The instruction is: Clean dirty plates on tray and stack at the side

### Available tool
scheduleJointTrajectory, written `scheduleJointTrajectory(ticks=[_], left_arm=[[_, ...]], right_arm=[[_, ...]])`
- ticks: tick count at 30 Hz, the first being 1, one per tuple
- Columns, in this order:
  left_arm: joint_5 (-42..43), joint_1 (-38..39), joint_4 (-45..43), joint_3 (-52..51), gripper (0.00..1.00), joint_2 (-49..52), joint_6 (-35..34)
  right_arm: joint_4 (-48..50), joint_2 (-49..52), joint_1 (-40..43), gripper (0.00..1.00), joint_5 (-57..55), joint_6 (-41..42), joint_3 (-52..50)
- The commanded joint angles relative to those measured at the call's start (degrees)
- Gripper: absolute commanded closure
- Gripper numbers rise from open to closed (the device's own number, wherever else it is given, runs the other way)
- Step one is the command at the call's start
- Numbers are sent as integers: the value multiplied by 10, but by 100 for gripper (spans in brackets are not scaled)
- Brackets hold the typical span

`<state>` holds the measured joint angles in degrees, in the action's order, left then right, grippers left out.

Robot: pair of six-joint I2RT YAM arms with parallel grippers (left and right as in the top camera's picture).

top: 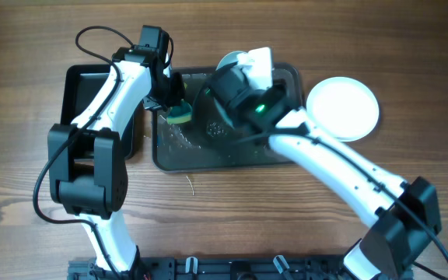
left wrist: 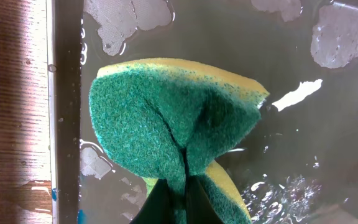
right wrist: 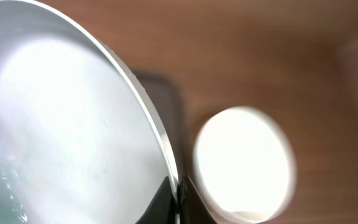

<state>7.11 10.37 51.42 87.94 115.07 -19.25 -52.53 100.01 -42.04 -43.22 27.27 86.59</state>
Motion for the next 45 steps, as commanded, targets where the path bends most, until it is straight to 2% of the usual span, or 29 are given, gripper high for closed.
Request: scheduleJointTrajectory(ticks=[1, 7, 16, 18, 19, 22, 26, 30, 33, 39, 45], left_arm=[[-2, -4, -1, 12, 96, -19, -7], [-2, -4, -1, 12, 96, -19, -7], [-2, -4, -1, 12, 96, -19, -7], [-2, -4, -1, 12, 96, -19, -7], [-2, -4, -1, 12, 96, -19, -7], [-2, -4, -1, 12, 96, -19, -7], [-2, -4, -1, 12, 96, -19, -7], [-2, -4, -1, 12, 96, -19, -7], [-2, -4, -2, 12, 96, -19, -7], [-2, -4, -4, 12, 96, -19, -7], [-2, -4, -8, 12, 96, -19, -7]], right_arm=[[25, 31, 57, 96, 260, 49, -5], [59, 101, 106, 96, 409, 64, -18], [72, 177, 111, 95, 480, 57, -18], [78, 177, 114, 87, 487, 40, -16], [81, 176, 118, 80, 495, 25, -13], [107, 176, 138, 64, 561, -63, 1], [119, 183, 171, 59, 630, -196, 22], [102, 207, 189, 58, 634, -268, 54], [94, 235, 189, 62, 634, -304, 86], [93, 275, 188, 65, 642, -349, 102], [92, 277, 188, 69, 642, -352, 102]])
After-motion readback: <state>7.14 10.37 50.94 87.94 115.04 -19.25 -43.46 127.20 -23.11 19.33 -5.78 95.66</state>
